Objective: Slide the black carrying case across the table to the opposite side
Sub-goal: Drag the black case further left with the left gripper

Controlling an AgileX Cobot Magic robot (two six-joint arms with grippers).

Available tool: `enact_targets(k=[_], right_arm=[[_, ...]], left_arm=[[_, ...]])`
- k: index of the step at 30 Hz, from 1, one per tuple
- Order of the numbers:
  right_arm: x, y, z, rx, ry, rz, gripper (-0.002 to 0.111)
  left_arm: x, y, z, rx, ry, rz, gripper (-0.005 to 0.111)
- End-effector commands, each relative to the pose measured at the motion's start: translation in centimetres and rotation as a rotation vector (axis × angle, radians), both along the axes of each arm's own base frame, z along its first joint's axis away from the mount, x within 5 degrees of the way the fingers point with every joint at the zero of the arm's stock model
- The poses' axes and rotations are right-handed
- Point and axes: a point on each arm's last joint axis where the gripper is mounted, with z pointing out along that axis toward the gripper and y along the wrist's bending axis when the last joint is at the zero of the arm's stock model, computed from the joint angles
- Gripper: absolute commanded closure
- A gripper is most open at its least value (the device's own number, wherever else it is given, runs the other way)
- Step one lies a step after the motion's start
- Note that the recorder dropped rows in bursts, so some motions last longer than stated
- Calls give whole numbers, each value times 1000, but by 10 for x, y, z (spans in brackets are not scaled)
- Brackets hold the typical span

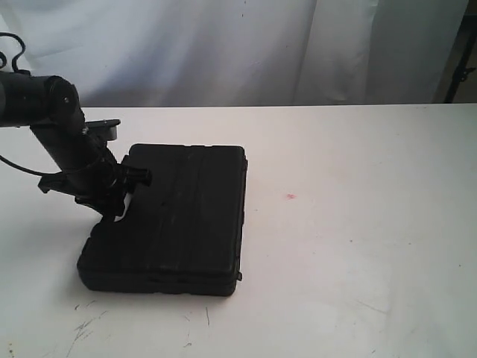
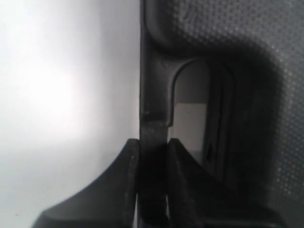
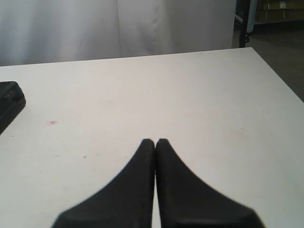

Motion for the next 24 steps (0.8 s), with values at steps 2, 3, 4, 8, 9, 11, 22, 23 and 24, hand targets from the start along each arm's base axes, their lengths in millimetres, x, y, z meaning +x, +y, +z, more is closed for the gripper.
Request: enact_targets(k=[2, 3, 4, 8, 9, 11, 22, 23, 24], right_arm=[[0, -1, -1, -15, -8, -5, 108], [0, -1, -1, -15, -8, -5, 108], [0, -1, -1, -15, -8, -5, 108], [0, -1, -1, -15, -8, -5, 108], [0, -1, -1, -15, -8, -5, 108], [0, -1, -1, -15, -8, -5, 108], [0, -1, -1, -15, -8, -5, 108], [0, -1, -1, -15, -8, -5, 108], [0, -1, -1, -15, -8, -5, 108]], left_arm=[[0, 26, 0, 100, 31, 0, 107], [0, 30, 0, 114, 35, 5, 107], [0, 33, 0, 120, 36, 8, 107], [1, 42, 0, 153, 35, 1, 107], [1, 43, 0, 164, 33, -6, 107], [1, 45, 0, 168, 33, -5, 107], [1, 59, 1, 204, 49, 1, 107], [1, 59, 1, 203, 51, 1, 107], [1, 61, 1, 204, 53, 5, 107]])
